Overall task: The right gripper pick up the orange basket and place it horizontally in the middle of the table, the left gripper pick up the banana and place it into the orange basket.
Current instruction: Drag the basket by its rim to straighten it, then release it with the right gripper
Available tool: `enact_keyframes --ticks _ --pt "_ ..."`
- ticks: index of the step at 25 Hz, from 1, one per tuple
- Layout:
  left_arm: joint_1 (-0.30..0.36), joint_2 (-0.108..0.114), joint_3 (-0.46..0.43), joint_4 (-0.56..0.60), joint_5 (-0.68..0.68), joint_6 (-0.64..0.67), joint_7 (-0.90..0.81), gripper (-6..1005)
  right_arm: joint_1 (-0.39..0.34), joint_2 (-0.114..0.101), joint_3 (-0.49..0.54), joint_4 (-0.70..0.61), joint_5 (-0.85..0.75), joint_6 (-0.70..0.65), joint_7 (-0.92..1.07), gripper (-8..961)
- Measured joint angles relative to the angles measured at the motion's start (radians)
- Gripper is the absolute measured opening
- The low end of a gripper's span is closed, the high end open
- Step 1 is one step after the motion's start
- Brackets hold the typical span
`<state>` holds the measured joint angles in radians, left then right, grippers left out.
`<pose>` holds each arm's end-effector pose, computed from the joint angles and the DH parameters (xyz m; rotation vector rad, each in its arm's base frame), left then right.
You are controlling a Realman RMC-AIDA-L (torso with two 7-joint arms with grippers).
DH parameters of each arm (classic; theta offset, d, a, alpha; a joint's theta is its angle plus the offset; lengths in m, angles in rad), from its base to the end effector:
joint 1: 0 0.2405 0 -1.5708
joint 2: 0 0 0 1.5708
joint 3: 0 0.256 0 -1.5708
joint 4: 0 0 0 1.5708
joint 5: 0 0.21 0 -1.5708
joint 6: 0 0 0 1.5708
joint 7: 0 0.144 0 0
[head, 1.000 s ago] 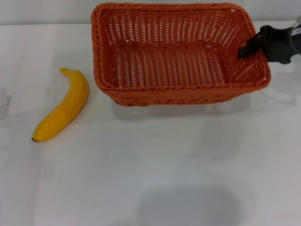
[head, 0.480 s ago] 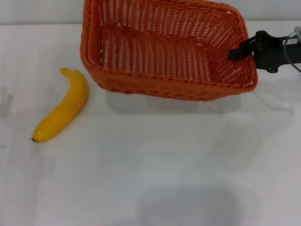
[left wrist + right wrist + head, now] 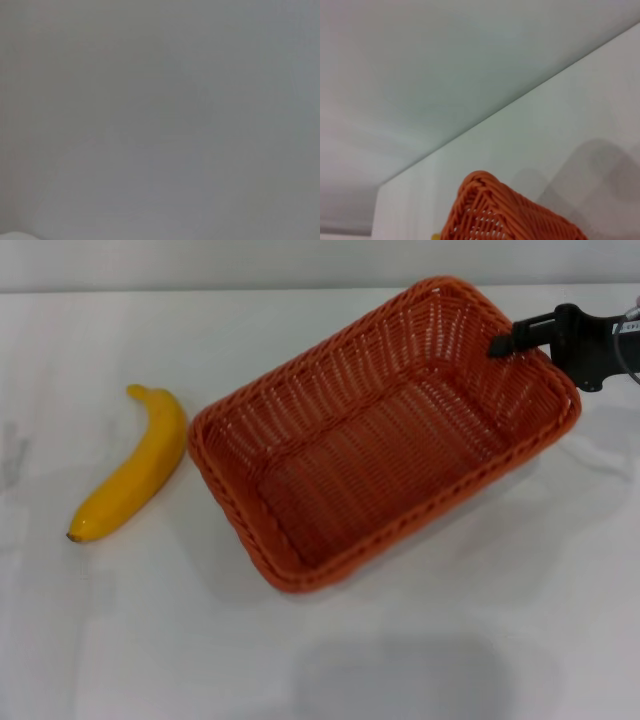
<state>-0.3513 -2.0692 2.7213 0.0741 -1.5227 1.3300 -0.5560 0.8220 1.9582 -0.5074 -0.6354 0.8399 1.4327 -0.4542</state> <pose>-0.3797 0.2858 0.0321 -1.1856 -0.8468 -0.9748 0.2245 0.4205 0.0532 -2.0562 2.0357 0.6614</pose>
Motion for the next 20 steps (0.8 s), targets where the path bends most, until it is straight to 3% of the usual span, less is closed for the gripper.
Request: enact_keyframes --ticks 6,11,15,20 --pt "0.0 0.0 0.0 -0.001 0.0 0.0 -0.002 861 -0.009 0.005 0.013 0.001 -0.001 -0.004 0.009 435" --pt "0.006 -0.001 -0.005 -0.001 -0.001 0.007 -0.002 861 -0.036 0.012 -0.012 -0.025 -0.004 0.005 0.047 671" --pt "0.017 -0.001 -0.006 0.0 -0.007 0.013 -0.01 861 -0.063 0.037 -0.082 -0.102 -0.007 0.038 0.091 669" --pt "0.021 0.0 -0.008 -0.001 -0.01 0.013 -0.014 861 -0.124 0.047 -0.142 -0.186 -0.006 0.082 0.154 667"
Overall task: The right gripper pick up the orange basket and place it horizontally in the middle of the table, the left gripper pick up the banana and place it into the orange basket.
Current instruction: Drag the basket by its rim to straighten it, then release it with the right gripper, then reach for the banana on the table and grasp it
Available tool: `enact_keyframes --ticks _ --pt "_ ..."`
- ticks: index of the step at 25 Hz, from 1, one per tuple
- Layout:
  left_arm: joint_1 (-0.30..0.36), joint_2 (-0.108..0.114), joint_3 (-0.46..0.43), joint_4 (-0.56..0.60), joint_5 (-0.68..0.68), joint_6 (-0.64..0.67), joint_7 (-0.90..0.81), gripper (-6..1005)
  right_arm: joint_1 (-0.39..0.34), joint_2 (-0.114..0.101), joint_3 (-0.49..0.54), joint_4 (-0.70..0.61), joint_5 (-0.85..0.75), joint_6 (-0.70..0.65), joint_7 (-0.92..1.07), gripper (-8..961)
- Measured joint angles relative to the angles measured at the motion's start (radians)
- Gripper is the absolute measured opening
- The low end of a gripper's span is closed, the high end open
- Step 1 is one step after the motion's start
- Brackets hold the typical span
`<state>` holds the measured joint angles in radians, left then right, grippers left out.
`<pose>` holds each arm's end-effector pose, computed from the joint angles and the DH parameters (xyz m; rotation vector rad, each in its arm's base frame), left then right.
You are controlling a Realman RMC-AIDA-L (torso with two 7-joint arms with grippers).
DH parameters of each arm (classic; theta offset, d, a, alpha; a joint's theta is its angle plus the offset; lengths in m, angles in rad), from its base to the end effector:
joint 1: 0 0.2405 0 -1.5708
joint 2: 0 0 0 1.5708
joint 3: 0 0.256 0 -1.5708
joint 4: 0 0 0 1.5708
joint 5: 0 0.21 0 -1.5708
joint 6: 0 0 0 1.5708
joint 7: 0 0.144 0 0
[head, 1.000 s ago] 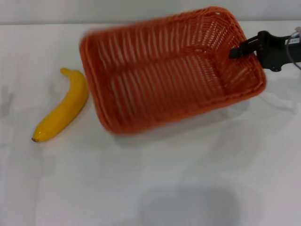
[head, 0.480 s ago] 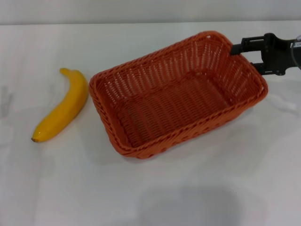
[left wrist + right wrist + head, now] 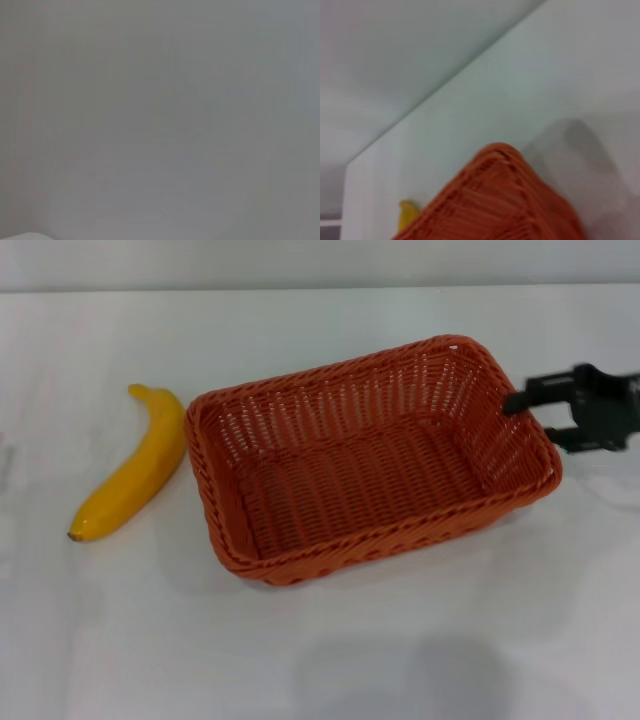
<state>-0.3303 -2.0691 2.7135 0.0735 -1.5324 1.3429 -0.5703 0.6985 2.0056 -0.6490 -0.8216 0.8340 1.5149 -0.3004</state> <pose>-0.3857 0.2772 0.0353 -1.1507 -0.8557 -0.9787 0.2424 0.3884 0.0498 -1.9899 2.1469 0.5006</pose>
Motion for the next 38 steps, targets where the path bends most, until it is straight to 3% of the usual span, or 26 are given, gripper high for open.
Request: enact_keyframes --ticks 8,12,16,21,23,24,26,29,38 --pt "-0.004 0.0 0.003 -0.003 0.007 0.0 0.003 861 -0.112 -0.008 -0.03 -0.142 0.081 0.018 0.002 663" --pt "-0.008 -0.006 0.006 -0.016 0.008 0.0 0.007 861 -0.182 -0.018 -0.033 -0.165 0.199 0.005 -0.051 661" --pt "-0.016 -0.008 0.008 -0.02 0.008 -0.007 0.01 862 -0.242 -0.028 0.029 -0.172 0.382 -0.04 -0.193 650" --pt "-0.036 -0.008 0.008 -0.019 0.008 -0.025 0.008 862 -0.278 -0.009 0.204 -0.053 0.632 -0.1 -0.582 603" --pt "-0.042 -0.008 0.008 -0.015 0.009 -0.038 0.003 862 -0.279 -0.01 0.246 0.055 0.717 -0.109 -0.771 551" --pt "-0.044 -0.008 0.008 -0.014 0.009 -0.046 0.001 862 -0.279 -0.01 0.246 0.055 0.717 -0.109 -0.771 525" --pt "-0.053 -0.007 0.009 -0.015 0.009 -0.069 -0.011 862 -0.278 -0.014 0.29 0.203 0.83 -0.134 -1.091 473" --pt "-0.071 -0.004 0.009 -0.023 0.009 -0.12 -0.062 862 -0.278 0.001 0.327 0.311 0.95 -0.212 -1.41 477" --pt "-0.158 0.003 0.009 -0.149 0.148 -0.273 -0.366 862 -0.237 0.004 0.339 0.596 1.243 -0.297 -2.273 488"
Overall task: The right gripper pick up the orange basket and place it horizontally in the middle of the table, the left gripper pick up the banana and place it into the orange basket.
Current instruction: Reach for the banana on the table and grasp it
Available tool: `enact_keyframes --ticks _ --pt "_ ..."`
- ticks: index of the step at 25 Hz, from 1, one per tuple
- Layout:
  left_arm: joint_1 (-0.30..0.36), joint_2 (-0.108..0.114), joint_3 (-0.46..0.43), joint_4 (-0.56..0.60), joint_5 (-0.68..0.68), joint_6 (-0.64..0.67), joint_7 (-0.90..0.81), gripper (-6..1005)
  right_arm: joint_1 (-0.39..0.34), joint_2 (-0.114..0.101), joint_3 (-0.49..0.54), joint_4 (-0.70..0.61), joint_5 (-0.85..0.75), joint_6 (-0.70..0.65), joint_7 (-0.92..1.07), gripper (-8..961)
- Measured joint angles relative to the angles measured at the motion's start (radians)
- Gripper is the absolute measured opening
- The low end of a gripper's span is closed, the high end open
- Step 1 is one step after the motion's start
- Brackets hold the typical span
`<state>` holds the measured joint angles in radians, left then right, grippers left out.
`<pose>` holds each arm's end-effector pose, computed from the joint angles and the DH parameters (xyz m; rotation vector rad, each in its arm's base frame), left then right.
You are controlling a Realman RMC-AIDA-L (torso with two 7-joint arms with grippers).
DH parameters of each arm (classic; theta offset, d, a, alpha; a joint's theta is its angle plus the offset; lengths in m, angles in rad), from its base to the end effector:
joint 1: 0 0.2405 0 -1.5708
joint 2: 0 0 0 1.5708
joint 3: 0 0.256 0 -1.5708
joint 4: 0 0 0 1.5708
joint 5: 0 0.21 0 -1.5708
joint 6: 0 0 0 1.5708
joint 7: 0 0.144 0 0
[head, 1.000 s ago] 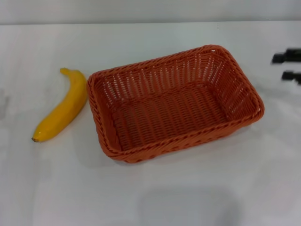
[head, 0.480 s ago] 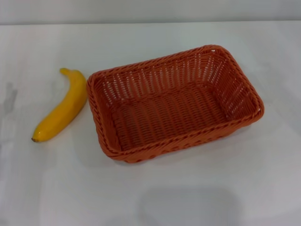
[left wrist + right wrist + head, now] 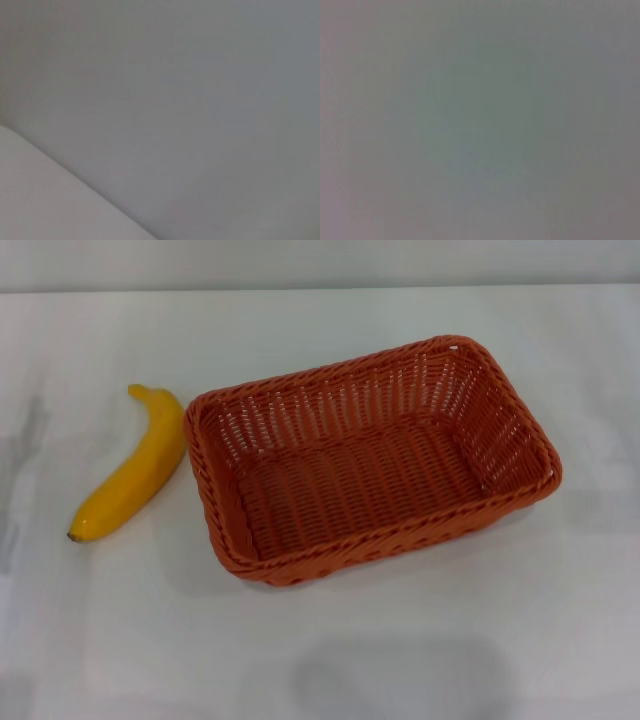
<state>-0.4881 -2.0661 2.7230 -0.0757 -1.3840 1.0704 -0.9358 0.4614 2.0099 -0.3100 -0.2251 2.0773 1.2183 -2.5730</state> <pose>-0.3832 0.3330 0.0283 -1.2423 -1.1536 -1.0145 0.3646 0.3485 0.1027 -1.4034 0.5283 0.8075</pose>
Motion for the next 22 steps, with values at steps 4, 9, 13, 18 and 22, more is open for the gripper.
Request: enact_keyframes --ticks 4,9,13,18,22 --pt "-0.061 0.039 0.045 -0.117 0.19 -0.038 -0.301 862 0.021 0.0 0.001 0.048 0.051 -0.031 -0.185 517" --pt "-0.126 0.119 0.121 -0.32 0.536 0.032 -0.779 862 0.039 0.0 0.008 0.046 0.076 -0.15 -0.207 553" --pt "-0.194 0.176 0.121 -0.5 0.752 0.229 -1.034 862 0.042 -0.001 0.037 0.045 0.109 -0.22 -0.208 610" --pt "-0.314 0.225 0.123 -0.689 0.975 0.471 -1.198 862 0.045 -0.006 0.041 0.041 0.115 -0.267 -0.208 784" --pt "-0.438 0.249 0.123 -0.72 1.217 0.547 -1.231 862 0.046 -0.013 0.041 0.041 0.115 -0.269 -0.208 857"
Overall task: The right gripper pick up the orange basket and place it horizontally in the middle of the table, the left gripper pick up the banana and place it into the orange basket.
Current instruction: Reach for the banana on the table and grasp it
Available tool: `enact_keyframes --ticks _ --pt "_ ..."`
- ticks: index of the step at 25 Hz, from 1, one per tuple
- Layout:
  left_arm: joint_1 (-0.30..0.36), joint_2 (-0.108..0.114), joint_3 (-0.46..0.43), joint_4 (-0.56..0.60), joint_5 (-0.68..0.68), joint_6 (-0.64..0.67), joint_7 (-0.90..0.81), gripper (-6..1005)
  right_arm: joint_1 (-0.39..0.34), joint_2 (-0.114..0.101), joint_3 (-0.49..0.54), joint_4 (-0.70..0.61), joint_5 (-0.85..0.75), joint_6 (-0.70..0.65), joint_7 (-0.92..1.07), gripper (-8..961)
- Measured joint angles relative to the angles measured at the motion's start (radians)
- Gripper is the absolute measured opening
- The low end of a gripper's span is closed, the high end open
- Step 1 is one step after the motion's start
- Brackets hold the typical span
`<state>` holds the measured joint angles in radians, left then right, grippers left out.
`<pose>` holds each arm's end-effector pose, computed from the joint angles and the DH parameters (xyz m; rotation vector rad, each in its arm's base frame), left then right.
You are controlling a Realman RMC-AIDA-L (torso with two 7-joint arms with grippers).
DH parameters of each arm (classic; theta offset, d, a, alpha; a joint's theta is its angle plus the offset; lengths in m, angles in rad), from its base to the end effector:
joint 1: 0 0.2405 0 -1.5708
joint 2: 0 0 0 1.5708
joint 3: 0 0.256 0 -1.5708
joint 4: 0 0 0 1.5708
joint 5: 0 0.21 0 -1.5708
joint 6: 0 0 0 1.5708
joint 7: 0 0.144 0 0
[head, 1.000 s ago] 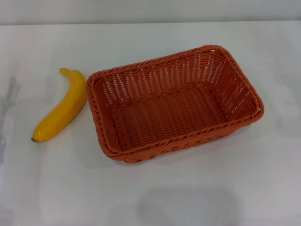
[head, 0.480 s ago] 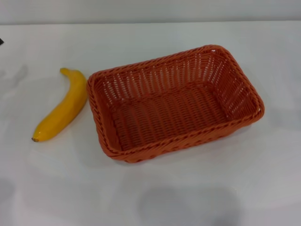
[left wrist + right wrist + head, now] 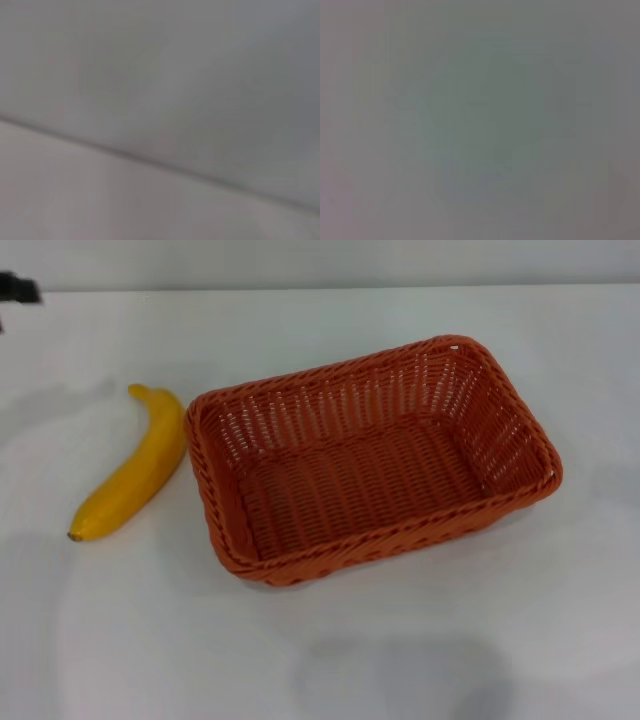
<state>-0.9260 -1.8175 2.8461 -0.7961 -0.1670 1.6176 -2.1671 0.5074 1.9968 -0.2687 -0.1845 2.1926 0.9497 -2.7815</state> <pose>-0.2911 0.4028 0.1680 -2.0122 -1.5911 -0.5470 0.3964 0.3621 0.1037 -1.2983 0.6434 0.5254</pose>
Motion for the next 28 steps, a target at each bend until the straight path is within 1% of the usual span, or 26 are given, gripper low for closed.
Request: enact_keyframes --ticks 1,4,6,8,10,15,16,18,22,25,28 --pt "-0.024 0.002 0.0 0.002 0.055 0.004 -0.002 861 0.002 -0.004 0.0 0.0 0.0 -0.001 0.0 875" --pt "-0.109 0.002 0.0 0.009 0.267 0.007 -0.006 861 0.017 -0.015 0.0 0.0 0.0 -0.015 0.0 872" --pt "-0.147 -0.003 0.0 0.016 0.355 -0.001 -0.006 861 0.023 -0.018 -0.001 0.001 0.001 -0.03 0.0 870" --pt "-0.176 -0.008 0.001 0.042 0.408 -0.022 -0.008 862 0.02 -0.02 -0.001 0.001 0.001 -0.034 0.0 869" --pt "-0.189 -0.01 0.001 0.077 0.431 -0.053 -0.023 862 0.015 -0.021 -0.001 0.001 0.001 -0.034 -0.001 869" --pt "-0.198 -0.018 0.001 0.204 0.492 -0.139 -0.072 862 0.0 -0.022 -0.002 0.005 0.001 -0.034 0.0 870" --pt "-0.199 -0.023 0.001 0.229 0.506 -0.151 -0.072 861 -0.002 -0.023 -0.003 0.005 0.001 -0.034 0.0 870" --pt "-0.207 -0.04 0.001 0.25 0.532 -0.171 -0.069 861 -0.009 -0.023 -0.007 0.005 0.001 -0.034 0.002 870" --pt "-0.238 -0.08 0.001 0.255 0.575 -0.203 -0.078 861 -0.019 -0.023 -0.008 0.002 0.001 -0.032 0.005 870" --pt "-0.268 -0.105 0.001 0.256 0.646 -0.22 -0.081 862 -0.026 -0.022 -0.003 0.002 0.001 -0.028 0.005 870" --pt "-0.287 -0.12 0.001 0.256 0.699 -0.232 -0.086 862 -0.032 -0.022 -0.001 0.002 0.001 -0.027 0.005 869"
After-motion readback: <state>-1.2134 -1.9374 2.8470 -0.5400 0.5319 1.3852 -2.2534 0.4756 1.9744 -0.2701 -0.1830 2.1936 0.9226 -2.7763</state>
